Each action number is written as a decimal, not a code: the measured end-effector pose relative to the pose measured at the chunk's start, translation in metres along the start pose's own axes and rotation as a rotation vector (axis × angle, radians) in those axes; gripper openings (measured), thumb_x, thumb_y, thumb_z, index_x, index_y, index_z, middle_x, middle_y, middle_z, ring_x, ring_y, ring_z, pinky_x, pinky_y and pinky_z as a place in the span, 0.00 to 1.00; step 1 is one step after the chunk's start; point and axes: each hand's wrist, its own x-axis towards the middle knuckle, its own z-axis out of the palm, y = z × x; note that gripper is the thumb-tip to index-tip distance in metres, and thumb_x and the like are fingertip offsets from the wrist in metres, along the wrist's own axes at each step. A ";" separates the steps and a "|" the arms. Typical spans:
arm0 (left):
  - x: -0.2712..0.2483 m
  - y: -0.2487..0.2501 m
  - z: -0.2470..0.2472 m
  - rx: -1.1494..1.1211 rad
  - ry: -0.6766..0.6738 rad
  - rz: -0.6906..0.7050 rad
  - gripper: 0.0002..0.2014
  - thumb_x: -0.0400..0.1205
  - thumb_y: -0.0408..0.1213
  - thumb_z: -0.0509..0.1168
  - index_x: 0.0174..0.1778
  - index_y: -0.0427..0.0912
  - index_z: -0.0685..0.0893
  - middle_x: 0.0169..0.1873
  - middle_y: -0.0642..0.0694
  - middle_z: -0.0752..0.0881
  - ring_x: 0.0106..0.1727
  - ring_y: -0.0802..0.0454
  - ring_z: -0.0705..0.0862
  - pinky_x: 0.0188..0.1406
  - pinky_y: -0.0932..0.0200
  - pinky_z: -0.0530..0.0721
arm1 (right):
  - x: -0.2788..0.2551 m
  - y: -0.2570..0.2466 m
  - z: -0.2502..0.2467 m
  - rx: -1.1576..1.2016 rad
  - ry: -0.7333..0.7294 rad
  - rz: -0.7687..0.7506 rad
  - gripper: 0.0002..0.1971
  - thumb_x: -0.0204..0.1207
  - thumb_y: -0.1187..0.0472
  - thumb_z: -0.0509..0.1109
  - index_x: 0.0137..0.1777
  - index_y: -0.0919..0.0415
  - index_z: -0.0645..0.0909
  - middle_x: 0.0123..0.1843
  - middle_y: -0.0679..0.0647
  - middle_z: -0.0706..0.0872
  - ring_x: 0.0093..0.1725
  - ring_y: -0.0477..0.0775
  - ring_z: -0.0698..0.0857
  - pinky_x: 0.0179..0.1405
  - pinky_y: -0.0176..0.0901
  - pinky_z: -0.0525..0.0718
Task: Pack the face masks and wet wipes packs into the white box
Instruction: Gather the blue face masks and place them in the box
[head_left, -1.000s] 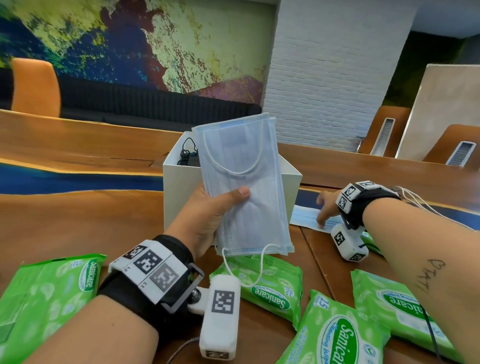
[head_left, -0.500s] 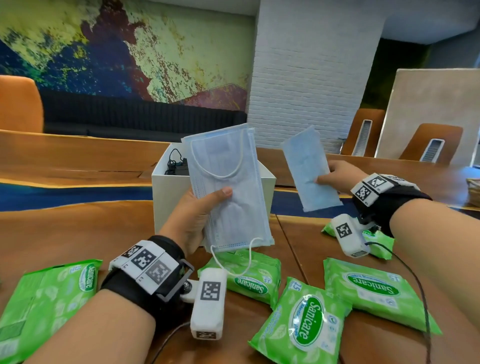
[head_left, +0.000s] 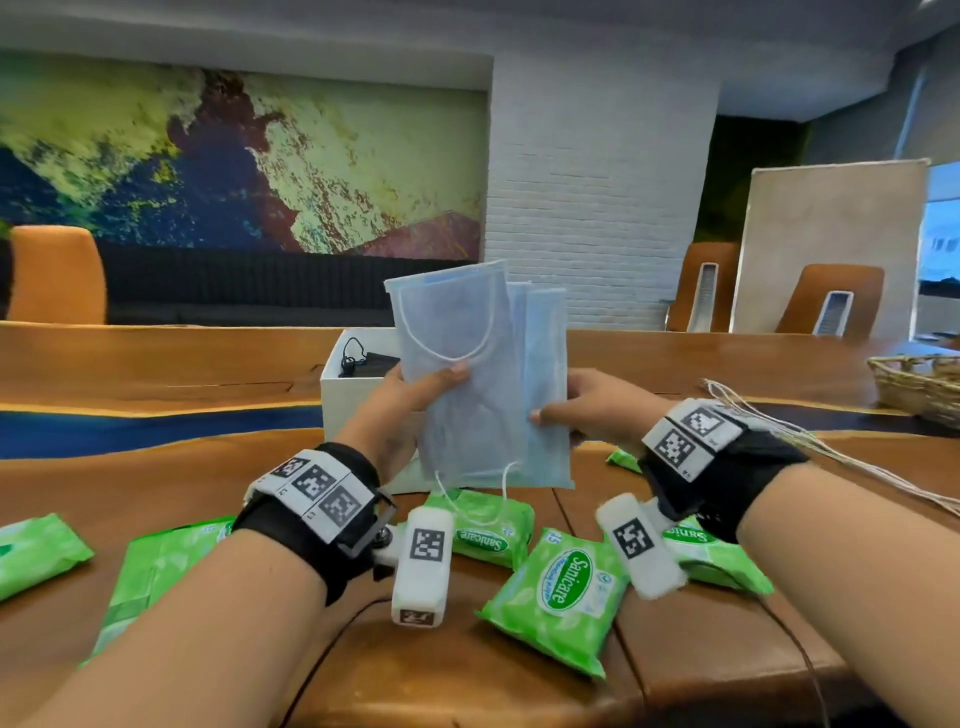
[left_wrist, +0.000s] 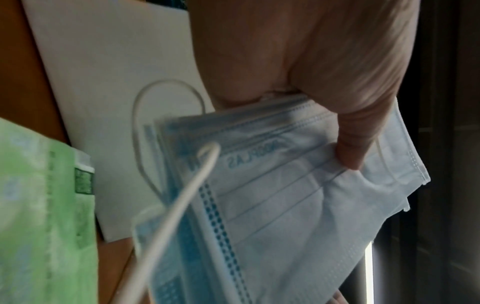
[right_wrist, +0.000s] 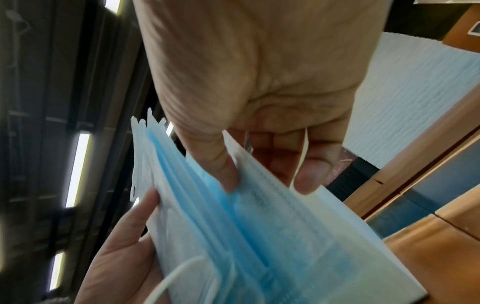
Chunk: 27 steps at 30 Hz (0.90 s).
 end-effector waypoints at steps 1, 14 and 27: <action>-0.005 0.001 -0.001 0.013 -0.005 -0.010 0.13 0.76 0.32 0.68 0.57 0.42 0.83 0.46 0.45 0.91 0.45 0.50 0.90 0.46 0.55 0.90 | -0.004 -0.001 0.007 -0.032 -0.023 -0.014 0.08 0.78 0.68 0.68 0.55 0.58 0.80 0.51 0.58 0.87 0.46 0.56 0.85 0.47 0.52 0.85; -0.024 -0.012 -0.001 0.231 0.182 0.041 0.12 0.78 0.27 0.69 0.57 0.37 0.83 0.47 0.42 0.88 0.47 0.50 0.88 0.43 0.62 0.88 | -0.008 -0.003 0.049 0.358 0.083 0.103 0.18 0.75 0.81 0.54 0.49 0.55 0.69 0.45 0.58 0.78 0.41 0.52 0.77 0.39 0.41 0.75; -0.002 -0.033 0.006 0.330 0.144 0.024 0.30 0.70 0.29 0.78 0.67 0.43 0.77 0.53 0.46 0.87 0.55 0.47 0.86 0.41 0.64 0.86 | 0.013 0.001 0.066 0.169 0.148 0.158 0.32 0.70 0.66 0.65 0.74 0.59 0.57 0.62 0.68 0.78 0.61 0.67 0.80 0.64 0.64 0.79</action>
